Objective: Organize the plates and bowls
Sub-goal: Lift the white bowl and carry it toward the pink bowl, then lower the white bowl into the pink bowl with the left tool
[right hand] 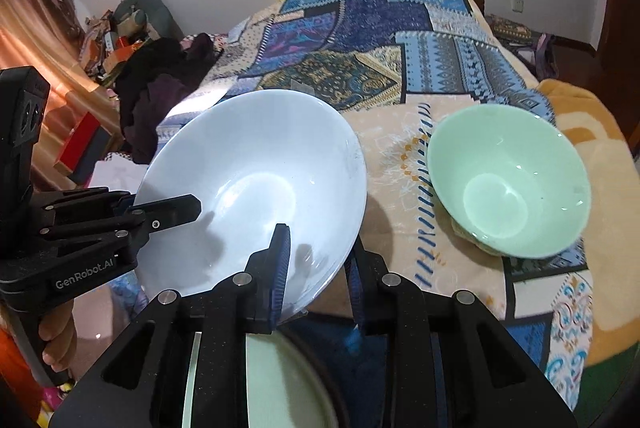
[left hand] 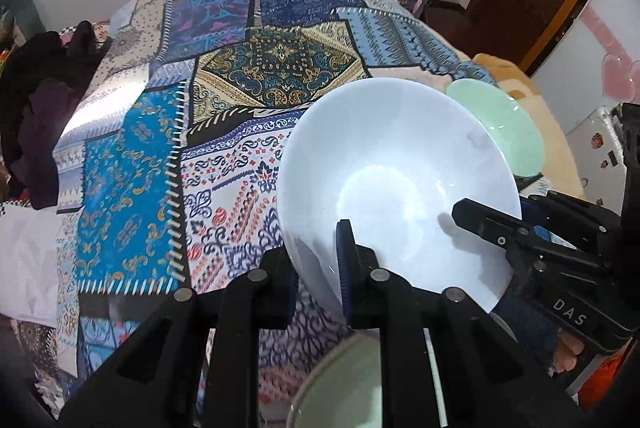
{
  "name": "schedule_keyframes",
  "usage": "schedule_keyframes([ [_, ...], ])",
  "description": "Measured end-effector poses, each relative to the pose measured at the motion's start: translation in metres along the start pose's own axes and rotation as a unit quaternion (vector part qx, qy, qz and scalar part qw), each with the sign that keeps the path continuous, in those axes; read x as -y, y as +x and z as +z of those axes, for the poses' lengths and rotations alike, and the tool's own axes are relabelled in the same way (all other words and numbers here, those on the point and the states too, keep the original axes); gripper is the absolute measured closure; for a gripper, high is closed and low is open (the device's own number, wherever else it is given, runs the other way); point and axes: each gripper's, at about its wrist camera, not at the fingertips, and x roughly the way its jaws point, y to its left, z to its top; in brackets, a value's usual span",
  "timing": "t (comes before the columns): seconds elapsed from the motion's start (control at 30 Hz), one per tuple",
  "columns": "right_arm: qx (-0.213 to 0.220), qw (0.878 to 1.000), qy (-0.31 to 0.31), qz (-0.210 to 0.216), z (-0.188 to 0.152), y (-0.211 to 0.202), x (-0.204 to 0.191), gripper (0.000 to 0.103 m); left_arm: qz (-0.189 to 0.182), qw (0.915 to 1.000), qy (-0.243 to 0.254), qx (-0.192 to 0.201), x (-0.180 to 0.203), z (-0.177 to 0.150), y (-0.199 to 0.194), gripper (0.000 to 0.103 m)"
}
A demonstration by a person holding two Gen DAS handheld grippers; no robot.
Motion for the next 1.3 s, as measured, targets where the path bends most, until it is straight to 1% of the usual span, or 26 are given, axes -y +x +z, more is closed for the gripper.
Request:
schedule_keyframes([
  [0.43,0.031,0.999,-0.029,0.006,-0.016,-0.049,-0.039,0.079,0.002,0.9987,-0.012,0.050,0.002,-0.041,-0.085,0.086],
  [0.6,0.036,0.998,-0.043,0.012,-0.024,-0.060,-0.056,0.079,0.007,0.9979,-0.020,0.061,-0.003,-0.060,-0.108,0.086],
  [0.9,0.033,0.997,-0.064,0.036,-0.042,-0.062,-0.092,0.079,0.020,0.9956,-0.047,0.079,-0.026,-0.101,-0.146,0.086],
  [1.3,0.014,0.992,-0.095,0.079,-0.057,-0.044,-0.142,0.079,0.044,0.9906,-0.094,0.089,-0.072,-0.153,-0.174,0.086],
])
